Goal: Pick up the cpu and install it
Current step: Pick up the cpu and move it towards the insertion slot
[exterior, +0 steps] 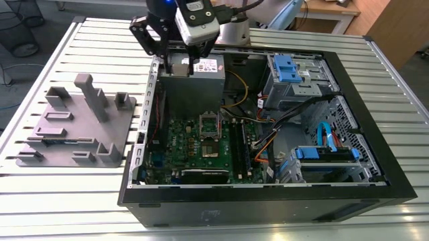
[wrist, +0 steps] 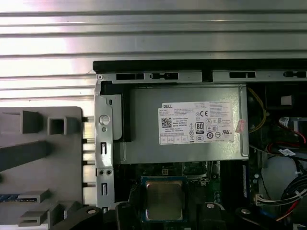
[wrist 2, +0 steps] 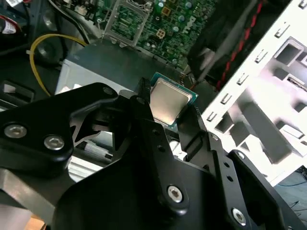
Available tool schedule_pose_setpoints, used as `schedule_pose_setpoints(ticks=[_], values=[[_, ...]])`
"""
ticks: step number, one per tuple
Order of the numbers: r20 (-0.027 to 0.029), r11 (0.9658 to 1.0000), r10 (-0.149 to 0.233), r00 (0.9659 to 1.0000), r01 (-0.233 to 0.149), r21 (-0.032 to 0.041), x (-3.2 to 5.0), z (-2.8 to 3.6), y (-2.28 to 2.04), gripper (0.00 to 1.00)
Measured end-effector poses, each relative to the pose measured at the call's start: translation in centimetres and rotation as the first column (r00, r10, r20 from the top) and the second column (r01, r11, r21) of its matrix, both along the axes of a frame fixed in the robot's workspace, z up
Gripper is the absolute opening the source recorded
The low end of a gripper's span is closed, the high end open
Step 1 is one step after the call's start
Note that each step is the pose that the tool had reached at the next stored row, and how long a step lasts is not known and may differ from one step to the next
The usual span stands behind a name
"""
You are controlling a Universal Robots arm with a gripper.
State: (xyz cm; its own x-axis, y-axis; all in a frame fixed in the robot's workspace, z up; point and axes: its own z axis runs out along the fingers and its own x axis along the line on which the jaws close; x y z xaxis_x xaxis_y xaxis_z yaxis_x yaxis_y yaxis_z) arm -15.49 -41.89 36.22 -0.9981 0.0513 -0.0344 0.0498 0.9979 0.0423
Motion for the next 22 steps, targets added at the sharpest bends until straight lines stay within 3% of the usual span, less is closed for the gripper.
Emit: schedule_pose_setpoints(ticks=[14,17,22], values=[[-0.0002,1.0,0.0,1.0,0.0,0.0,5.04,-0.15,0.0,0.47],[-0.0002,1.0,0.0,1.0,0.0,0.0,5.53,-0.17,0.0,0.47],[-0.0002,1.0,0.0,1.0,0.0,0.0,5.55,-0.17,0.0,0.47]])
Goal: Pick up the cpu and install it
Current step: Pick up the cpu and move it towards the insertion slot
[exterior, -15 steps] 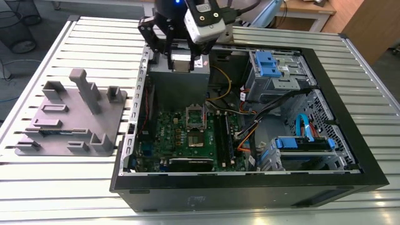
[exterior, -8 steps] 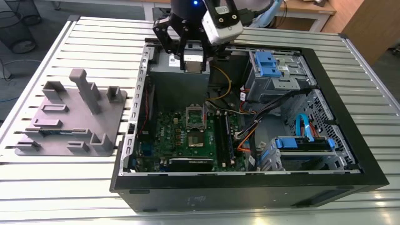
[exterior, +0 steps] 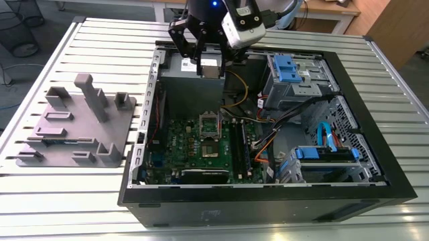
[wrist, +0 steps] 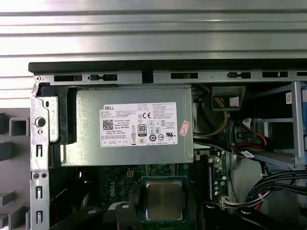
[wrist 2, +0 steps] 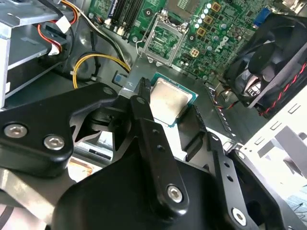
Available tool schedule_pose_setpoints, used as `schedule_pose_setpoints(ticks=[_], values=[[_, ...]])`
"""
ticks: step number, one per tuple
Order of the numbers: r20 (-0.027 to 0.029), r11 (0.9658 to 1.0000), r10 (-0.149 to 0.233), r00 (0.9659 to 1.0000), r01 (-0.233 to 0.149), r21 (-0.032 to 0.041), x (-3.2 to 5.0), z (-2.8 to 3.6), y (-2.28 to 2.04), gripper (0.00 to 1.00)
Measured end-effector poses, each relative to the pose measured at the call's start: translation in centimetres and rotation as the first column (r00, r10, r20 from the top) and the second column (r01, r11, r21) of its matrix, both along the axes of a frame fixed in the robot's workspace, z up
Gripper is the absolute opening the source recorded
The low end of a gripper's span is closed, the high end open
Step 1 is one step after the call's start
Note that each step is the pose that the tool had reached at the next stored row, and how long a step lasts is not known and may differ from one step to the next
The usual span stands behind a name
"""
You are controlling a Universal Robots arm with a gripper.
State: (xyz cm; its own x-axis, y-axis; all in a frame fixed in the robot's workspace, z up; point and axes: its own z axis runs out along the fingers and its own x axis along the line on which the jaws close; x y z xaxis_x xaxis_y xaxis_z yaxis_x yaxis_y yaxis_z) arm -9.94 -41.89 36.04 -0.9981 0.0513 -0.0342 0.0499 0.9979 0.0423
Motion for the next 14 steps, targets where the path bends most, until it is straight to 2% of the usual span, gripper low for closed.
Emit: schedule_pose_setpoints(ticks=[4,14], values=[[0.0,1.0,0.0,1.0,0.0,0.0,0.01,-0.02,-0.16,0.47],[0.0,1.0,0.0,1.0,0.0,-0.0003,0.0,-0.34,-1.26,0.47]])
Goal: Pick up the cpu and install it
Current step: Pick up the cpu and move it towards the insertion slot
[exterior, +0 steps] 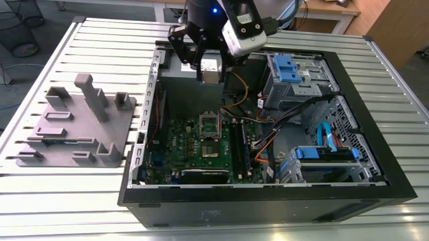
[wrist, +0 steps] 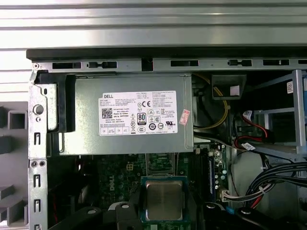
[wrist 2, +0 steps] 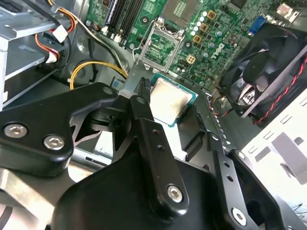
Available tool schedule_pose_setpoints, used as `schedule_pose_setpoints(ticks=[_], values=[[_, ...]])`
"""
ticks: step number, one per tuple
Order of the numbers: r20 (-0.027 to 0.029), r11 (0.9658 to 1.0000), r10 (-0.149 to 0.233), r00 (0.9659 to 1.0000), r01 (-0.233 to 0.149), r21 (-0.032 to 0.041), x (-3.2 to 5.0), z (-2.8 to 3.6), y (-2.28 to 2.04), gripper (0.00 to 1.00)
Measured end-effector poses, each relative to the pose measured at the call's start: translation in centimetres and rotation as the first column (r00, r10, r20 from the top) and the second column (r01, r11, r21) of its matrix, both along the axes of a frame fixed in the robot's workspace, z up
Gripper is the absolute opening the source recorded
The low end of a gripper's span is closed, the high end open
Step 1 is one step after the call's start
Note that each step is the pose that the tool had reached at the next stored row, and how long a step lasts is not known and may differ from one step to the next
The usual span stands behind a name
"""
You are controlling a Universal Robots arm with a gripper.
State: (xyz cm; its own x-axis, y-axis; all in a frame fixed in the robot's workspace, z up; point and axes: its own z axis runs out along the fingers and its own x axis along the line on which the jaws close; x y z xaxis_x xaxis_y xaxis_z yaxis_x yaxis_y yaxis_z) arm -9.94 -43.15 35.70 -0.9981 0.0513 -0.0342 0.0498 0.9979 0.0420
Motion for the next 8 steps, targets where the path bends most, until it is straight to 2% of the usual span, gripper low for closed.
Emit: schedule_pose_setpoints(ticks=[8], values=[[0.0,1.0,0.0,1.0,0.0,-0.0014,0.01,-0.63,-1.25,0.47]])
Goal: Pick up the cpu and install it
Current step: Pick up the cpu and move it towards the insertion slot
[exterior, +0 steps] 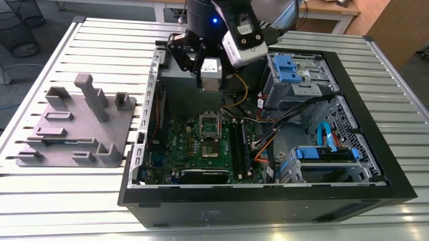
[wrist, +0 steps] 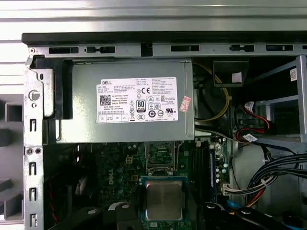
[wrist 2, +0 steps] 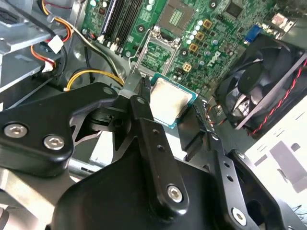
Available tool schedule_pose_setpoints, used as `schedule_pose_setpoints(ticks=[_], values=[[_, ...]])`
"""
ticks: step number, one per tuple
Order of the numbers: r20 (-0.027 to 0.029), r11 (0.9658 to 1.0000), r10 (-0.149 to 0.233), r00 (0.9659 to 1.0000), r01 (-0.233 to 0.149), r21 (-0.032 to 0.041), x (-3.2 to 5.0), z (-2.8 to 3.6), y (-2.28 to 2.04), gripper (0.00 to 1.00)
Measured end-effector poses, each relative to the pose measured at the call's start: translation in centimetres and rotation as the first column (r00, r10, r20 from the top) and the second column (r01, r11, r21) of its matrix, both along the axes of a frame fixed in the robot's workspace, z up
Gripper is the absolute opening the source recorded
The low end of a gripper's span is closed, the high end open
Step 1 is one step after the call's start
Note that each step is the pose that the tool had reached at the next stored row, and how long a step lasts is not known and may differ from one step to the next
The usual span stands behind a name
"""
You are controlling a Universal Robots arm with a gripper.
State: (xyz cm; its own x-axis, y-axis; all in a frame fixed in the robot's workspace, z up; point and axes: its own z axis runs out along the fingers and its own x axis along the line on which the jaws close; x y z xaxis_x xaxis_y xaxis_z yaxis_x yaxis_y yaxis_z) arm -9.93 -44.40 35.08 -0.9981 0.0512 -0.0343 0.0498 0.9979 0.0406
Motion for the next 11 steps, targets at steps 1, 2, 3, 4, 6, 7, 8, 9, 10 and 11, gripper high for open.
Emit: schedule_pose_setpoints(ticks=[1,2,3,4,6,7,8,9,10,11], values=[[0.0,1.0,0.0,1.0,0.0,-0.0003,0.0,-0.1,-0.13,0.47],[0.0,1.0,0.0,1.0,0.0,-0.0006,0.01,-0.2,-0.25,0.47],[0.0,1.0,0.0,1.0,0.0,-0.0009,0.02,-0.3,-0.37,0.47],[0.0,1.0,0.0,1.0,0.0,-0.0012,0.03,-0.39,-0.49,0.47],[-0.0001,1.0,0.0,1.0,0.0,-0.0018,0.05,-0.57,-0.74,0.47],[0.0,1.0,0.0,1.0,0.0,-0.002,0.07,-0.66,-0.86,0.47],[0.0,1.0,0.0,1.0,0.0,-0.0023,0.1,-0.75,-0.97,0.47],[0.0002,1.0,0.0,1.0,0.0,-0.0028,0.13,-0.83,-1.04,0.47],[0.0001,1.0,0.0,1.0,0.0,-0.0039,0.17,-0.89,-1.11,0.47],[0.0,1.0,0.0,1.0,0.0,-0.005,0.22,-0.92,-1.18,0.47]])
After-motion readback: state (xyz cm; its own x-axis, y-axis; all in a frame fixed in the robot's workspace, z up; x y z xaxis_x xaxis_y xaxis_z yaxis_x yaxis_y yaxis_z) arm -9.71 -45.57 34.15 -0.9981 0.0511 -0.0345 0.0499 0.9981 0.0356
